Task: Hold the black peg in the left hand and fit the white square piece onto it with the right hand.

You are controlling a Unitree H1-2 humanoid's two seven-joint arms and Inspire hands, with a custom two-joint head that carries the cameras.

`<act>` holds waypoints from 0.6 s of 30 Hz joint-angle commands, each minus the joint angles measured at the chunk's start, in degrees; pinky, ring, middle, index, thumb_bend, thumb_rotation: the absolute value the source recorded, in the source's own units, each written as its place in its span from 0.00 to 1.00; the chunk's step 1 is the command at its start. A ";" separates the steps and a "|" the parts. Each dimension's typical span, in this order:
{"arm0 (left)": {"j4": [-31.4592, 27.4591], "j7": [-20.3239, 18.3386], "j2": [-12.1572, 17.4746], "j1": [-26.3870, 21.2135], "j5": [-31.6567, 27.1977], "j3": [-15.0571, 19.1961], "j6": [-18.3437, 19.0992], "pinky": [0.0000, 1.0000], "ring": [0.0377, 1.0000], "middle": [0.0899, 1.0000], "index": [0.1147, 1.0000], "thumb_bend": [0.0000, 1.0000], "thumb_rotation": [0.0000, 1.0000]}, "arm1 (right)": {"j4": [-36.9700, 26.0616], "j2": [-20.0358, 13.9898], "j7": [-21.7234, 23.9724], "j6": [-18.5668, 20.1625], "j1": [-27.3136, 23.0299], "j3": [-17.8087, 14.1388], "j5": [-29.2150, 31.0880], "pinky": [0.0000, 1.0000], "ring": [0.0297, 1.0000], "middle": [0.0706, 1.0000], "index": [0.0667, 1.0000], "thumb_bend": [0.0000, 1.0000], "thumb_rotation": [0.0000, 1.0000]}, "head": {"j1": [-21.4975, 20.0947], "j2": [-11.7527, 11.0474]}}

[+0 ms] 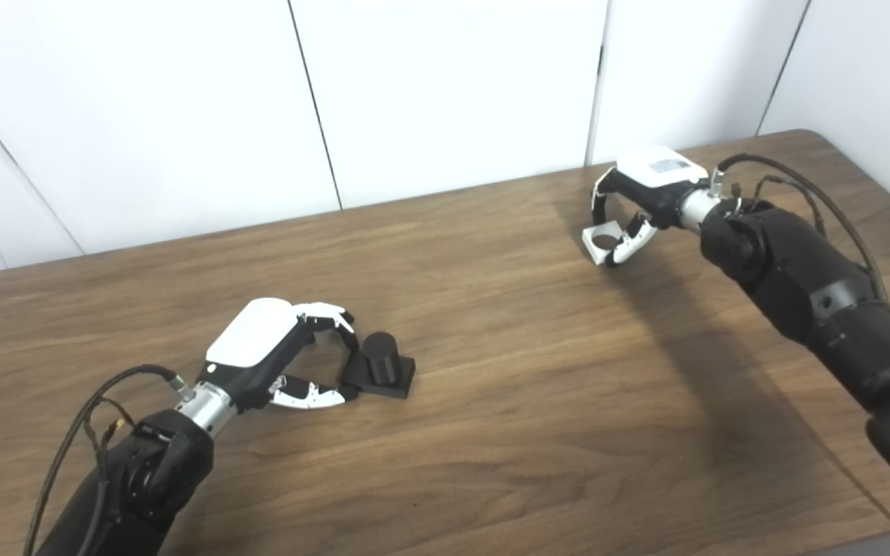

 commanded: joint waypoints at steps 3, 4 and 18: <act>2.66 -4.05 1.48 1.57 1.67 -1.35 2.04 0.60 0.73 0.77 0.51 0.78 0.19 | -4.91 -2.22 0.21 -0.34 -2.65 -2.10 0.33 0.75 0.81 0.78 0.46 0.52 0.15 | 0.27 0.08; 2.73 -4.03 1.44 1.55 1.56 -1.36 1.95 0.60 0.73 0.77 0.51 0.78 0.19 | -5.36 -2.34 0.37 -0.49 -2.62 -2.27 0.47 0.74 0.81 0.78 0.46 0.52 0.15 | 0.35 0.07; 2.83 -3.54 0.85 1.44 1.95 -1.70 2.13 0.59 0.73 0.76 0.50 0.79 0.20 | -16.60 -2.94 4.99 -0.87 -1.51 -4.94 1.84 0.70 0.79 0.78 0.46 0.52 0.15 | 2.62 0.39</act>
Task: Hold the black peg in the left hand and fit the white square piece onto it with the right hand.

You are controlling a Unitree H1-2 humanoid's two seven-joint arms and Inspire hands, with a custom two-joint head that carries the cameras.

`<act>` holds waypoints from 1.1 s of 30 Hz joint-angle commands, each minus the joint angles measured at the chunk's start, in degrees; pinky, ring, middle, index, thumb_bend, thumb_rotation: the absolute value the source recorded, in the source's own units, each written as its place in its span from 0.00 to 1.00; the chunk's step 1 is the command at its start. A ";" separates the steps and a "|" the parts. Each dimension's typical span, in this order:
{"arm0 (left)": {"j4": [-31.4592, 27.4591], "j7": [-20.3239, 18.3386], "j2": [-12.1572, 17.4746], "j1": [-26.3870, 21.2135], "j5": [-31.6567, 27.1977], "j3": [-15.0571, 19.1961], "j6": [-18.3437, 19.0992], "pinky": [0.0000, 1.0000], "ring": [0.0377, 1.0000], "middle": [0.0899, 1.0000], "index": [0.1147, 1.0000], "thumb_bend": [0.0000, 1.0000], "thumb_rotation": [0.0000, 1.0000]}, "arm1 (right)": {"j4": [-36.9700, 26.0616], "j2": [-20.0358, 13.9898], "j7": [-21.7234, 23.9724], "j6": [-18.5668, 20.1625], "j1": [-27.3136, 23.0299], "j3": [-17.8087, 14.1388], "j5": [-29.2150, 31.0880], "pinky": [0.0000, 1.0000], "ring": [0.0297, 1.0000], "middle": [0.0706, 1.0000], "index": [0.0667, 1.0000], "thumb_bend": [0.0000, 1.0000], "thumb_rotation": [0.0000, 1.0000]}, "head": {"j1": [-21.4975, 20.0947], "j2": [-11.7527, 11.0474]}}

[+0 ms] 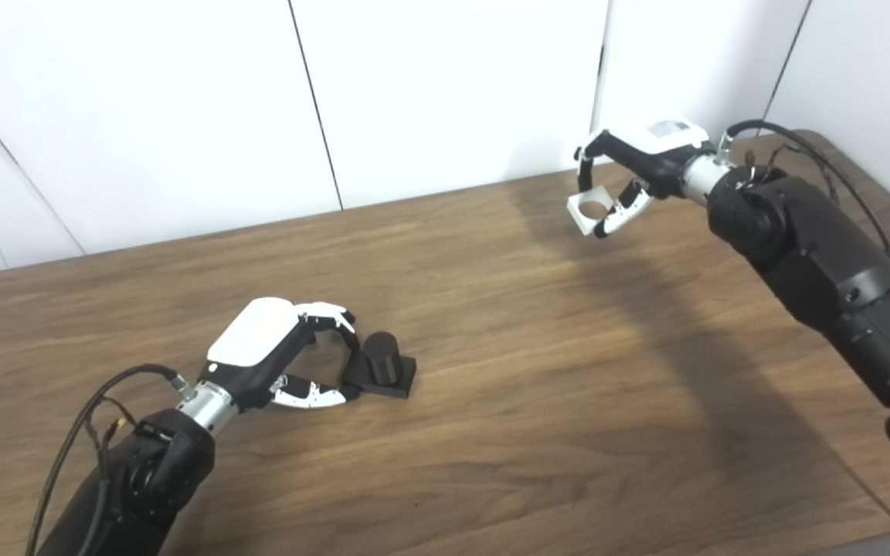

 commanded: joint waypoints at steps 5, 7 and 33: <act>1.97 -3.85 0.50 1.79 2.50 -1.66 2.96 0.59 0.72 0.76 0.50 0.80 0.18 | -7.15 -1.02 2.57 -1.95 -1.62 -2.22 3.33 0.67 0.78 0.78 0.46 0.52 0.15 | 1.75 0.21; 1.85 -4.22 0.30 1.77 2.40 -1.70 3.31 0.59 0.73 0.77 0.50 0.79 0.19 | -9.35 -0.44 3.59 -2.13 -1.43 -2.29 4.58 0.67 0.78 0.78 0.46 0.52 0.15 | 2.21 0.26; 0.99 -4.94 -2.59 0.42 3.98 -3.87 6.98 0.59 0.73 0.77 0.50 0.79 0.20 | -20.55 8.99 15.20 -2.16 -1.43 -0.49 14.22 0.66 0.79 0.80 0.46 0.52 0.16 | 14.68 1.51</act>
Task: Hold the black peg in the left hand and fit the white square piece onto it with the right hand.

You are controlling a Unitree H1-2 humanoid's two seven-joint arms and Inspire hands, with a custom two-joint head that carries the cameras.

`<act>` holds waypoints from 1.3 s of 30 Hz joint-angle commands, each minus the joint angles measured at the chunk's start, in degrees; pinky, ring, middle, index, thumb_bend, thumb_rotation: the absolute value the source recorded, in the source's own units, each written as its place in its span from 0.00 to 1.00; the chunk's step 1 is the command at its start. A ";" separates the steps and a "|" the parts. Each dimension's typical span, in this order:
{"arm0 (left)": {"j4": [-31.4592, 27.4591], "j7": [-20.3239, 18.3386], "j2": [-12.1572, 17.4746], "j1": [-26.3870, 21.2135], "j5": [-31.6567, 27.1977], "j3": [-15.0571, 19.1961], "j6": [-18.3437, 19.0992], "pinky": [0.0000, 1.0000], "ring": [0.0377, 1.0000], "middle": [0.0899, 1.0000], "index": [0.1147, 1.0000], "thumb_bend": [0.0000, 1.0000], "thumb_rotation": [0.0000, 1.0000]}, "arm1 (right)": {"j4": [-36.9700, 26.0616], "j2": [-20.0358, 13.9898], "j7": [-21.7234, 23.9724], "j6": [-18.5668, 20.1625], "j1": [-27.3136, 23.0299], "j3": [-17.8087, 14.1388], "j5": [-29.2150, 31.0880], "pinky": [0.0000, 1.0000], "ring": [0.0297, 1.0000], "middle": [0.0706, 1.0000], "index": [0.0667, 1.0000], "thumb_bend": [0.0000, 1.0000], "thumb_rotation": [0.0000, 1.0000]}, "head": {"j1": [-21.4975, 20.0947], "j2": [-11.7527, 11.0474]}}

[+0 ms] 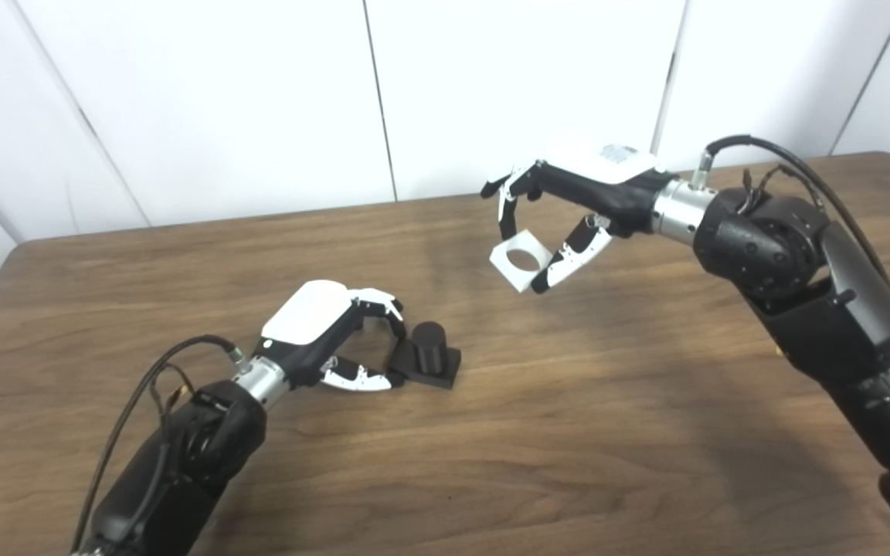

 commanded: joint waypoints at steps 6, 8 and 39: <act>1.93 -4.34 -1.10 0.90 3.15 -3.28 3.09 0.58 0.73 0.77 0.51 0.80 0.21 | 1.11 3.64 -0.73 -2.71 -2.72 1.18 0.66 0.64 0.77 0.80 0.46 0.52 0.16 | 1.74 0.09; 1.94 -4.35 -1.21 0.77 3.02 -3.39 3.28 0.58 0.73 0.77 0.51 0.80 0.21 | 1.50 4.60 -0.46 -2.66 -2.68 1.91 0.37 0.64 0.78 0.80 0.46 0.52 0.16 | 1.98 0.17; 0.77 -3.93 -1.98 1.21 3.26 -4.18 4.84 0.59 0.73 0.77 0.50 0.80 0.23 | 16.49 11.69 -1.11 -5.38 -7.81 7.55 -3.68 0.67 0.79 0.79 0.46 0.52 0.16 | 4.10 0.18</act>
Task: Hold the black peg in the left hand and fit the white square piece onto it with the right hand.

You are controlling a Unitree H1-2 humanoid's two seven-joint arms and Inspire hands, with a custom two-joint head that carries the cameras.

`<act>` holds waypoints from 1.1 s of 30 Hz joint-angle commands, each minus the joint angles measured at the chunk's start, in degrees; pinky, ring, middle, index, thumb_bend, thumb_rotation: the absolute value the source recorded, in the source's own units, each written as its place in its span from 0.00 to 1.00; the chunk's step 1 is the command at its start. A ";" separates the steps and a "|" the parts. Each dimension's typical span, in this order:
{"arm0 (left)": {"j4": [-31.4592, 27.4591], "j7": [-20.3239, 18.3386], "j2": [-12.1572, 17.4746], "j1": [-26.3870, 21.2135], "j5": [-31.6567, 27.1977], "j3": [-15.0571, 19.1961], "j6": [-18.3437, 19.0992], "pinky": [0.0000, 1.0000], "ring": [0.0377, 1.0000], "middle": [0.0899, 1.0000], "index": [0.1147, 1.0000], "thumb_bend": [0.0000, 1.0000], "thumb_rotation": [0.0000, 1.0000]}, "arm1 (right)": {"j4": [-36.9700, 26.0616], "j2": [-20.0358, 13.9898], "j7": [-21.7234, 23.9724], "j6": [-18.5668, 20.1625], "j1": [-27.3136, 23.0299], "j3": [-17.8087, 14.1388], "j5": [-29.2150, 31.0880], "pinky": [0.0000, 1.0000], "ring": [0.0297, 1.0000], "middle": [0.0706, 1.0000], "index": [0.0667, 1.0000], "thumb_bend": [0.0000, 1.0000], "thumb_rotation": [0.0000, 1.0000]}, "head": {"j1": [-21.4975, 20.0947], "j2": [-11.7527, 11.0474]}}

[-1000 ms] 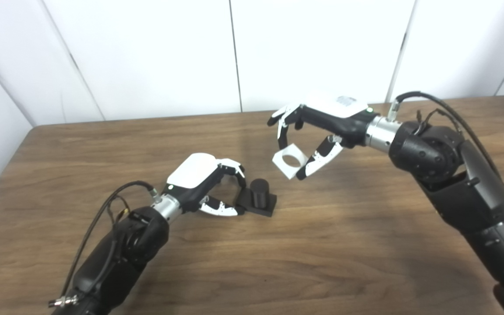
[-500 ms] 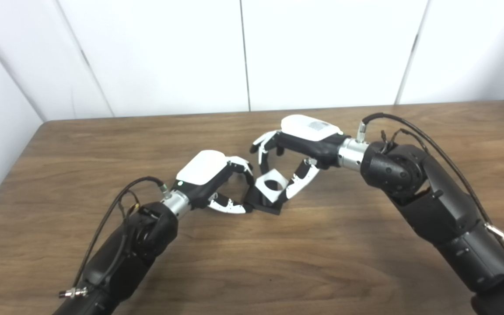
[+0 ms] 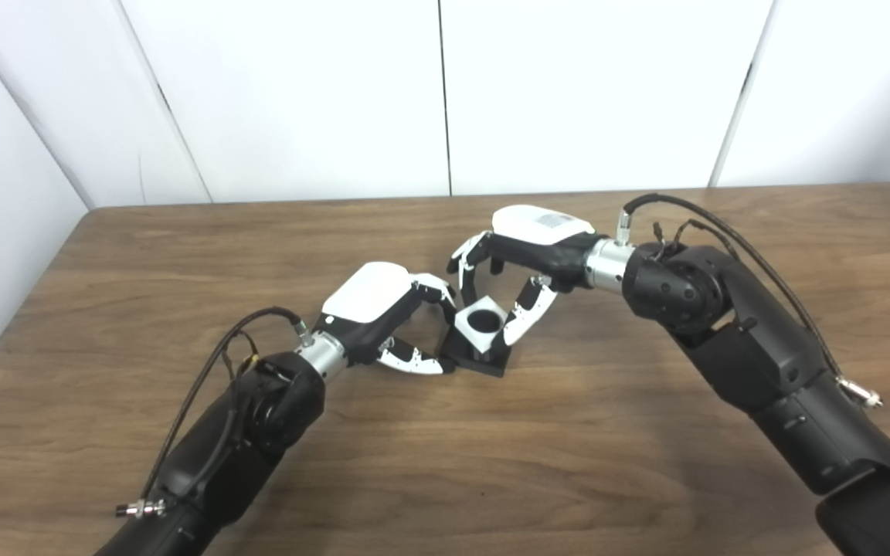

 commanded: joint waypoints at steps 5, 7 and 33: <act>1.11 -3.94 -0.84 2.30 1.82 -2.66 1.25 0.59 0.72 0.77 0.50 0.80 0.21 | -0.09 0.44 -1.34 -0.92 -4.17 -0.97 0.00 0.67 0.79 0.80 0.46 0.52 0.16 | 0.06 0.18; 1.07 -3.95 -0.88 2.25 1.96 -2.71 1.38 0.58 0.72 0.77 0.51 0.80 0.22 | 0.01 0.48 -1.44 -0.93 -4.01 -0.92 -0.13 0.67 0.79 0.79 0.46 0.52 0.16 | 0.06 0.18; 1.64 -3.84 -0.60 1.66 1.78 -2.59 0.97 0.58 0.72 0.77 0.50 0.80 0.23 | -0.44 -1.58 2.39 3.16 -2.00 -1.12 -0.88 0.73 0.85 0.89 0.93 1.00 0.48 | -0.37 0.50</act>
